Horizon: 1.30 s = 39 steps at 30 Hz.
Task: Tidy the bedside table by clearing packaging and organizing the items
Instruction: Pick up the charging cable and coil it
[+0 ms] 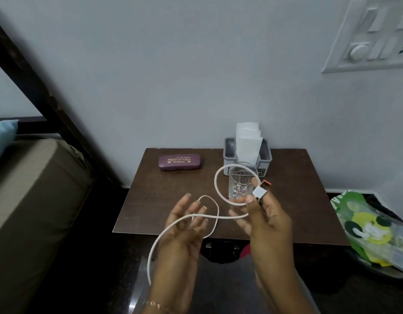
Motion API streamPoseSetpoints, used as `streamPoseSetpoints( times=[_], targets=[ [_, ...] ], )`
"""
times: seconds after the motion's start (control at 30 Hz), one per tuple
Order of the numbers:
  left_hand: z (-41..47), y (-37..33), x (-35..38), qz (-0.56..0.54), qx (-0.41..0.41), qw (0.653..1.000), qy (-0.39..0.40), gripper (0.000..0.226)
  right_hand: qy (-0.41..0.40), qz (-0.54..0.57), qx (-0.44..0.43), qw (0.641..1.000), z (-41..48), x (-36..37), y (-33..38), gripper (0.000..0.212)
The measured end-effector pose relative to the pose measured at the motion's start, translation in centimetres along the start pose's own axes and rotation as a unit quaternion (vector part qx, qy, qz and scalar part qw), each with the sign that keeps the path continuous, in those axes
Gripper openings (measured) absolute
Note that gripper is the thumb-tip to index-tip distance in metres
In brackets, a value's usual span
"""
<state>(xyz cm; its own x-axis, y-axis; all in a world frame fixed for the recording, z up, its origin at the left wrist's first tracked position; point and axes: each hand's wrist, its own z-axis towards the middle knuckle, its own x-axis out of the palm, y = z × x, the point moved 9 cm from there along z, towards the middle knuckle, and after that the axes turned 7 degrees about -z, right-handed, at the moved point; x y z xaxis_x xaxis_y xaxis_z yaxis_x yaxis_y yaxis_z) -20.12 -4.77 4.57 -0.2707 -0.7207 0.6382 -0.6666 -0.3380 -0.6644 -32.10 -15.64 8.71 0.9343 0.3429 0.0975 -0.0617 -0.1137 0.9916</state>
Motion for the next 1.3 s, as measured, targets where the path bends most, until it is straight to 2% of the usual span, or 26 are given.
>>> streamPoseSetpoints(
  times=[0.07, 0.1, 0.2, 0.27, 0.47, 0.67, 0.77, 0.93, 1.0, 1.07, 1.17, 1.23, 1.3],
  targets=[
    [-1.5, 0.5, 1.9, 0.070, -0.003, 0.994, 0.088, 0.051, 0.005, 0.005, -0.005, 1.000, 0.3, -0.1, 0.2, 0.020],
    [-2.0, 0.6, 2.5, 0.087, -0.006, 0.991, 0.103, 0.047, 0.009, 0.009, -0.006, 1.000, 0.3, -0.1, 0.3, 0.021],
    [-1.8, 0.3, 2.1, 0.070, 0.012, 0.997, 0.040, 0.026, 0.012, 0.044, 0.003, 0.999, 0.1, 0.1, 0.2, 0.024],
    [-1.5, 0.1, 2.1, 0.052, 0.021, 0.998, 0.012, 0.022, 0.018, 0.066, 0.010, 0.998, 0.0, 0.4, 0.1, 0.023],
    [-1.8, -0.4, 3.6, 0.049, 0.039, 0.998, 0.026, 0.024, 0.038, 0.066, 0.013, 0.997, -0.2, 1.1, -0.4, 0.030],
    [-2.0, -0.8, 4.3, 0.104, 0.053, 0.991, 0.071, 0.027, 0.012, -0.007, -0.023, 1.000, -0.1, 0.6, -0.1, 0.051],
    [-2.2, -0.8, 4.4, 0.136, 0.059, 0.985, 0.093, 0.032, -0.016, -0.092, -0.058, 0.994, -0.2, 0.0, 0.2, 0.057],
    [-0.9, -2.6, 2.6, 0.089, 0.050, 0.993, 0.057, 0.038, -0.024, -0.283, -0.173, 0.943, -0.5, -0.4, 2.6, 0.060],
    [-0.8, -4.0, 2.9, 0.113, 0.061, 0.989, 0.076, 0.038, -0.004, -0.335, -0.198, 0.921, -0.6, 0.0, 3.2, 0.060],
    [-0.9, -4.9, 3.9, 0.202, 0.070, 0.968, 0.132, 0.039, 0.023, -0.366, -0.205, 0.908, -0.5, 0.4, 3.4, 0.063],
    [-1.3, -5.8, 6.1, 0.375, 0.053, 0.901, 0.212, 0.038, 0.073, -0.379, -0.201, 0.900, -0.6, 0.9, 3.3, 0.064],
    [-1.3, -6.0, 7.3, 0.434, 0.016, 0.869, 0.237, 0.037, 0.090, -0.376, -0.213, 0.897, -0.9, 1.2, 3.5, 0.063],
    [-1.3, -4.9, 7.9, 0.518, -0.032, 0.811, 0.271, 0.039, 0.094, -0.388, -0.228, 0.888, -1.1, 1.9, 3.3, 0.060]
  ],
)
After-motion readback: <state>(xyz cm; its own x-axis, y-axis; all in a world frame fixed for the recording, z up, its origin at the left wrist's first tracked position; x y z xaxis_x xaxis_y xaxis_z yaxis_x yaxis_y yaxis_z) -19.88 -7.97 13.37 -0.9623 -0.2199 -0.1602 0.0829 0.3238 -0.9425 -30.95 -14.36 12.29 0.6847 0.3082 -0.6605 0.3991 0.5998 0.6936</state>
